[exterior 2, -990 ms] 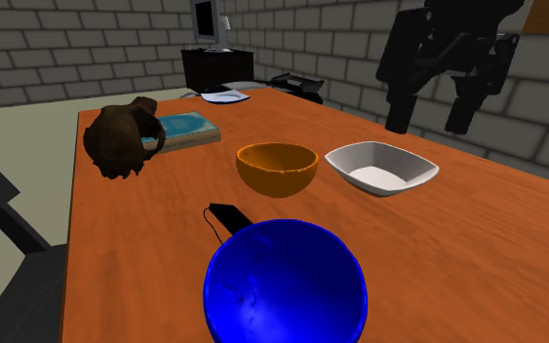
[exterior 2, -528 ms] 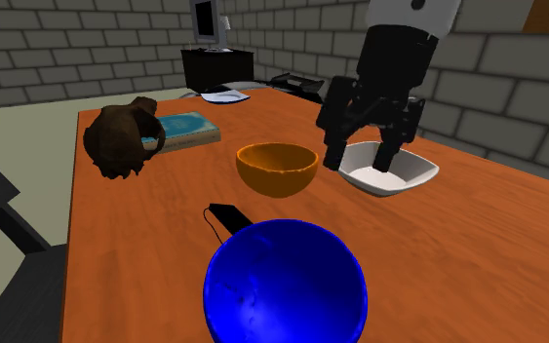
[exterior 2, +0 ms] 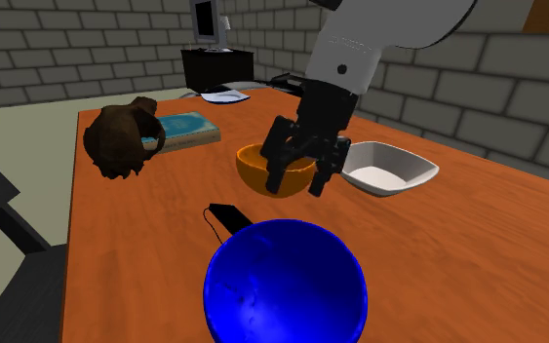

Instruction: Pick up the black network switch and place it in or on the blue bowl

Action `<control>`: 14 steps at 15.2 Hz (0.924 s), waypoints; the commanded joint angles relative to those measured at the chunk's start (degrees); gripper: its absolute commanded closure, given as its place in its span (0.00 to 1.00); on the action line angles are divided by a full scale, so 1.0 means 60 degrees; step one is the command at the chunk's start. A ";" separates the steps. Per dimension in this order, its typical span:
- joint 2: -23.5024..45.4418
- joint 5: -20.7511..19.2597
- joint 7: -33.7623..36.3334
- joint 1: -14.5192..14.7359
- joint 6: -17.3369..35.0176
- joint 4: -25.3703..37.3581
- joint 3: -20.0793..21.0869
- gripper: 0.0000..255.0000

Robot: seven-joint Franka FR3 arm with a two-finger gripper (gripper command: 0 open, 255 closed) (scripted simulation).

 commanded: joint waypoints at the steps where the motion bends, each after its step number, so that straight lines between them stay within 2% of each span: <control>1: 0.0651 0.0586 -0.0530 0.0212 0.0332 0.0189 0.0014 0.00; 4: 0.1527 0.1306 -0.1199 0.0404 0.0545 0.0648 0.0068 0.00; 11: 0.1916 0.1717 -0.1417 0.0602 0.1349 0.0258 0.0280 0.00; 14: 0.1952 0.1754 -0.1438 0.0619 0.1415 0.0230 0.0297 0.00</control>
